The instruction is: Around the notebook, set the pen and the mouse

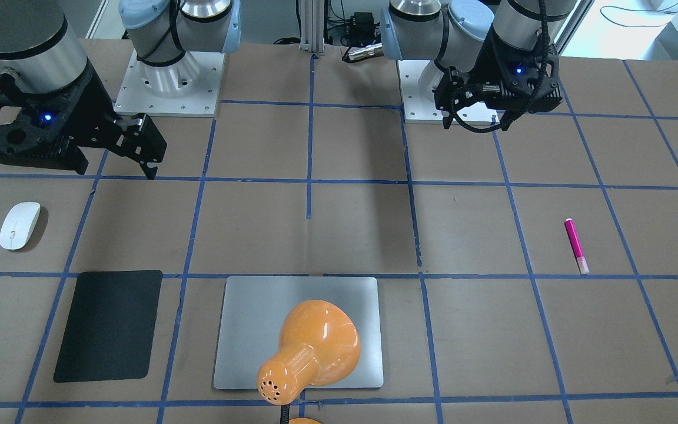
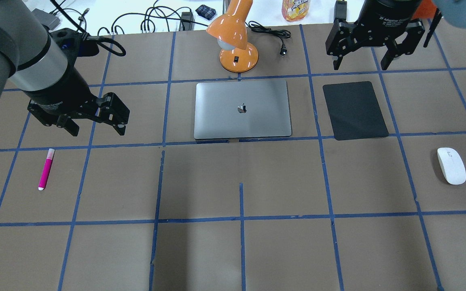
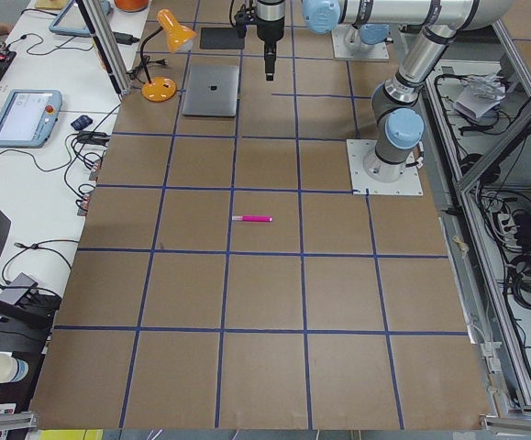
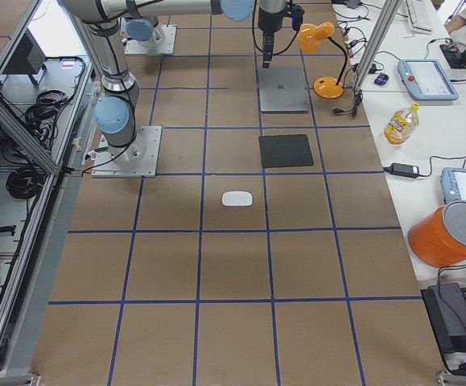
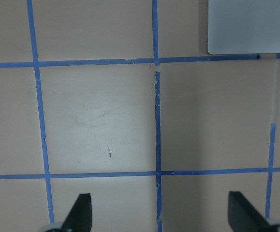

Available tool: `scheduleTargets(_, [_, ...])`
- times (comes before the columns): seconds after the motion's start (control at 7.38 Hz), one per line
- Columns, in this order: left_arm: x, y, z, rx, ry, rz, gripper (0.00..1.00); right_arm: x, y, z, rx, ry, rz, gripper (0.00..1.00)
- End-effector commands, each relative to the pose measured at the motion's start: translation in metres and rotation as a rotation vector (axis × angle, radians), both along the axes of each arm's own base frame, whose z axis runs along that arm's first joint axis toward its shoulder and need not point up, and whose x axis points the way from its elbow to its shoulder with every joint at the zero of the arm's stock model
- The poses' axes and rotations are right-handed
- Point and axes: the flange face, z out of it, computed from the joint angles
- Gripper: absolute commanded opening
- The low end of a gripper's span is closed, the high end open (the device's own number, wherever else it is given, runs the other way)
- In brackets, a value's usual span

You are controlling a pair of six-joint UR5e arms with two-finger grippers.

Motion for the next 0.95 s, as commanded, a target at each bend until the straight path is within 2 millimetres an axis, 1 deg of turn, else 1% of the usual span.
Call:
scheduleTargets(0.0, [0.000, 0.002, -0.002, 0.003, 0.000, 0.010, 1.00, 0.000, 0.000, 0.000, 0.001, 0.000, 0.000, 1.00])
scheduleTargets(0.41, [-0.002, 0.012, 0.002, 0.018, 0.014, 0.016, 1.00, 0.000, -0.001, 0.000, 0.000, 0.000, 0.001, 1.00])
scheduleTargets(0.68, [0.002, 0.010, 0.000, 0.020, -0.001, 0.018, 1.00, -0.001, -0.001, 0.001, -0.002, 0.002, 0.000, 1.00])
scheduleTargets(0.81, [0.010, 0.004, -0.004, 0.029, 0.001, 0.021, 1.00, -0.003, 0.002, 0.005, -0.005, 0.002, -0.005, 1.00])
